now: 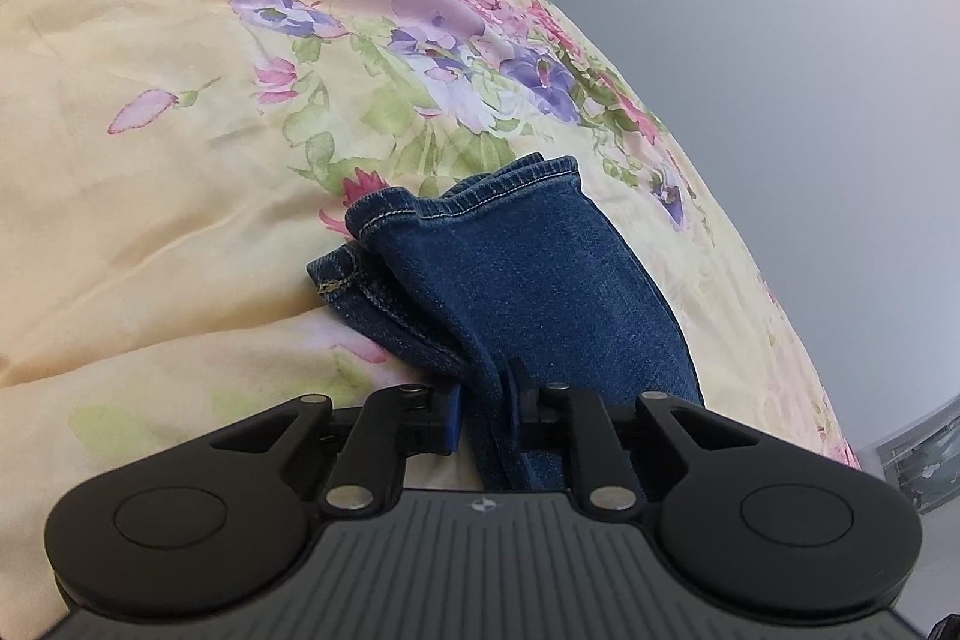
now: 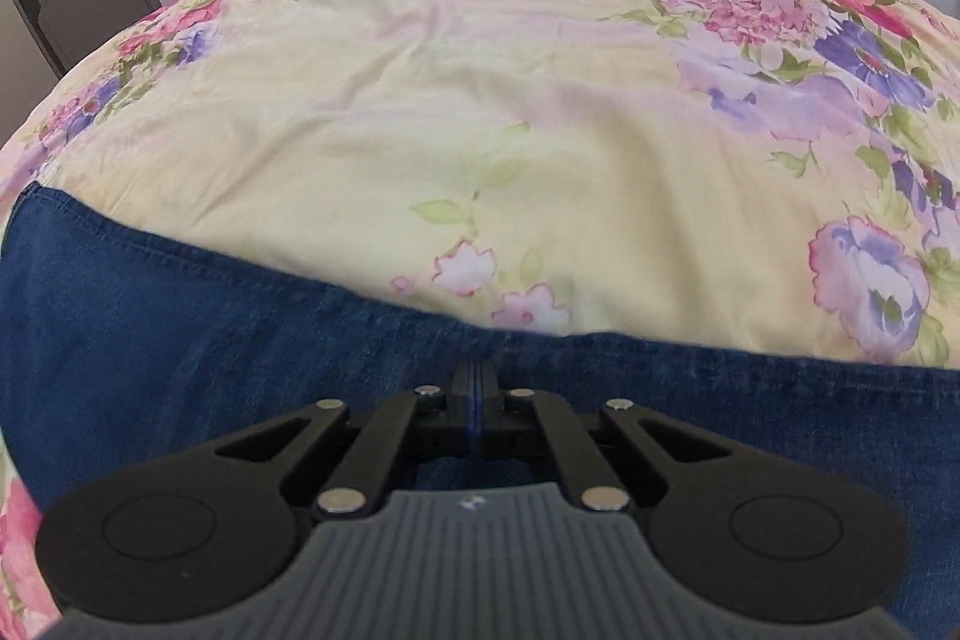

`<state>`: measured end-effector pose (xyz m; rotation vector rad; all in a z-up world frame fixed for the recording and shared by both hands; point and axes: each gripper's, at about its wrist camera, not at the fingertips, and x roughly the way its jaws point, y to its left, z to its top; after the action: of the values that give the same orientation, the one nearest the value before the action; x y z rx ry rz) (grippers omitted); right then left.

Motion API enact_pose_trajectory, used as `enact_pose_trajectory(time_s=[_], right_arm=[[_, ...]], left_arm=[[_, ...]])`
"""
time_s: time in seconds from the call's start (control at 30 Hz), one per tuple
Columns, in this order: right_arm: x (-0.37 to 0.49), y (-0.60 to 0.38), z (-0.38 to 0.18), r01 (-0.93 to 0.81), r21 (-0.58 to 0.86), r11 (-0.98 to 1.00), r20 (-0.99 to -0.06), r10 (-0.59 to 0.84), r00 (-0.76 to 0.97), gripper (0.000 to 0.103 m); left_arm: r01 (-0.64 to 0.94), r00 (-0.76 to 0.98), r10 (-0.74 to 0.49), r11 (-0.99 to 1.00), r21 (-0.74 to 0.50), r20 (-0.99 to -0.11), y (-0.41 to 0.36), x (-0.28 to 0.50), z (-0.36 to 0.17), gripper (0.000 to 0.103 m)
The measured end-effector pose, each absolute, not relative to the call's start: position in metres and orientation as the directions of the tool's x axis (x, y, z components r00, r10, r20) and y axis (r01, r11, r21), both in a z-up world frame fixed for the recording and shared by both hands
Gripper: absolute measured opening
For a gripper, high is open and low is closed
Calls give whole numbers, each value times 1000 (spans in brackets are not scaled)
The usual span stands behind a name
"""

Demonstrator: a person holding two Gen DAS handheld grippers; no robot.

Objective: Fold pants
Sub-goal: 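Lift the leg hems with left gripper and fold them toward the waistband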

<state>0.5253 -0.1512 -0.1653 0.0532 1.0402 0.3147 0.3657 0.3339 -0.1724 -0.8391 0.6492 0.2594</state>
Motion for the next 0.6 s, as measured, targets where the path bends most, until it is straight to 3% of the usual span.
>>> enact_pose_trajectory(time_s=[0.37, 0.6], right_arm=[[400, -149, -153, -225, 157, 962, -881, 240, 409, 0], [383, -153, -174, -176, 190, 966, -885, 246, 394, 0]], left_arm=[[-458, 761, -26, 687, -565, -648, 330, 371, -169, 14], [-463, 763, -22, 679, -570, -646, 328, 369, -159, 11]])
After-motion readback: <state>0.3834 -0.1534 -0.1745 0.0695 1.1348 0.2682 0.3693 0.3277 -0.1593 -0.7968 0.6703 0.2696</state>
